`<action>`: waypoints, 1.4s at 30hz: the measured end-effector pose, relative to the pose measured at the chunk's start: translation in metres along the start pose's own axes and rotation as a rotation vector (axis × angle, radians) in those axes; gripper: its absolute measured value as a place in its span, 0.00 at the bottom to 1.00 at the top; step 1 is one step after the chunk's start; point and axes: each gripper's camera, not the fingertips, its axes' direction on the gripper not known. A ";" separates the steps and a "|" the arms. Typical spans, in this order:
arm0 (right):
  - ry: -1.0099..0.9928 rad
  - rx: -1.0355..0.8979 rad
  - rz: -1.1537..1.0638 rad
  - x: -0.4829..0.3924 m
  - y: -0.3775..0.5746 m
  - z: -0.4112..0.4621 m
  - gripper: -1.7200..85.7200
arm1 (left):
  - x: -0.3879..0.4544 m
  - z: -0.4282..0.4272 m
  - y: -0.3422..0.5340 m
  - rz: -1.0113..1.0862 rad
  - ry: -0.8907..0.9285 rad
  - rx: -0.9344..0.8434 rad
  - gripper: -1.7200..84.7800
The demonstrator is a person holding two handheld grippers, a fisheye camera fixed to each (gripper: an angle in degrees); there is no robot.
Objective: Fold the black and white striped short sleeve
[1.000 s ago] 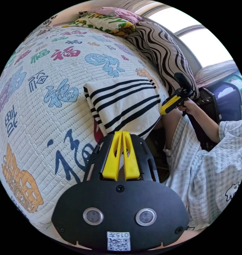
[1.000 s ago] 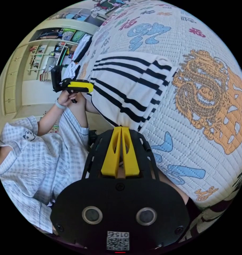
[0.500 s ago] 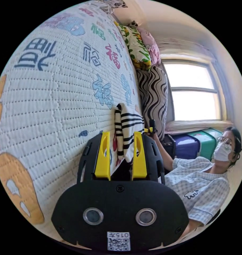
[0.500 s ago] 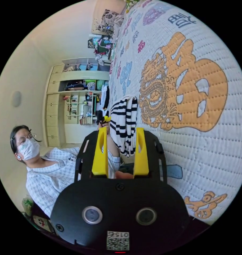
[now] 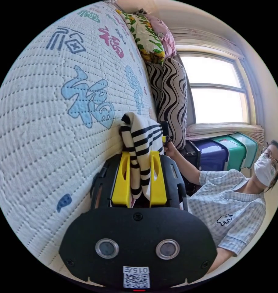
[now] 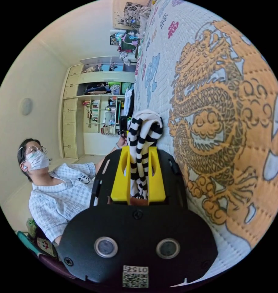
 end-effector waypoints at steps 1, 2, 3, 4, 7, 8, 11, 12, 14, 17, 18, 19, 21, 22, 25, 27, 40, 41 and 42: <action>0.006 -0.001 0.003 0.003 0.000 0.004 0.12 | -0.002 0.003 -0.005 0.002 0.008 0.004 0.13; 0.019 -0.003 0.012 0.006 0.000 0.008 0.11 | -0.005 0.006 -0.011 0.001 0.016 0.011 0.12; 0.028 -0.005 0.016 0.007 0.000 0.010 0.11 | -0.006 0.007 -0.013 0.003 0.021 0.014 0.12; 0.053 -0.009 0.023 0.008 0.000 0.013 0.11 | -0.008 0.009 -0.019 0.001 0.025 0.015 0.11; 0.113 -0.009 0.029 -0.001 -0.001 0.025 0.09 | -0.008 0.008 -0.033 -0.015 0.042 0.000 0.10; 0.139 -0.008 0.026 -0.008 -0.004 0.031 0.09 | -0.005 0.003 -0.037 -0.019 0.047 -0.008 0.09; 0.161 -0.040 -0.011 -0.035 -0.019 0.065 0.09 | 0.016 -0.041 -0.033 0.011 0.061 0.047 0.09; 0.160 -0.049 -0.023 -0.041 -0.024 0.075 0.09 | 0.022 -0.055 -0.031 0.022 0.060 0.064 0.09; 0.132 -0.079 -0.093 -0.069 -0.049 0.126 0.09 | 0.046 -0.122 -0.013 0.056 0.034 0.122 0.09; 0.073 -0.142 -0.185 -0.103 -0.091 0.216 0.09 | 0.074 -0.221 0.020 0.069 -0.044 0.189 0.09; 0.063 -0.157 -0.200 -0.109 -0.100 0.237 0.09 | 0.080 -0.242 0.027 0.067 -0.065 0.199 0.09; 0.038 -0.188 -0.230 -0.121 -0.118 0.280 0.09 | 0.090 -0.282 0.043 0.060 -0.115 0.219 0.09; -0.005 -0.240 -0.261 -0.135 -0.144 0.348 0.09 | 0.102 -0.343 0.067 0.029 -0.179 0.243 0.09; -0.027 -0.276 -0.275 -0.143 -0.162 0.395 0.09 | 0.110 -0.383 0.081 0.006 -0.218 0.265 0.09; -0.069 -0.348 -0.310 -0.163 -0.206 0.510 0.09 | 0.124 -0.473 0.112 -0.062 -0.324 0.329 0.09; -0.082 -0.371 -0.308 -0.171 -0.229 0.572 0.08 | 0.124 -0.515 0.124 -0.116 -0.390 0.355 0.09; 0.031 -0.436 -0.171 -0.106 -0.322 0.785 0.08 | -0.009 -0.530 0.101 -0.440 -0.631 0.408 0.09; 0.033 -0.439 -0.172 -0.103 -0.329 0.779 0.08 | -0.003 -0.526 0.099 -0.431 -0.656 0.428 0.09; 0.035 -0.436 -0.179 -0.102 -0.333 0.774 0.08 | 0.001 -0.524 0.098 -0.433 -0.676 0.437 0.09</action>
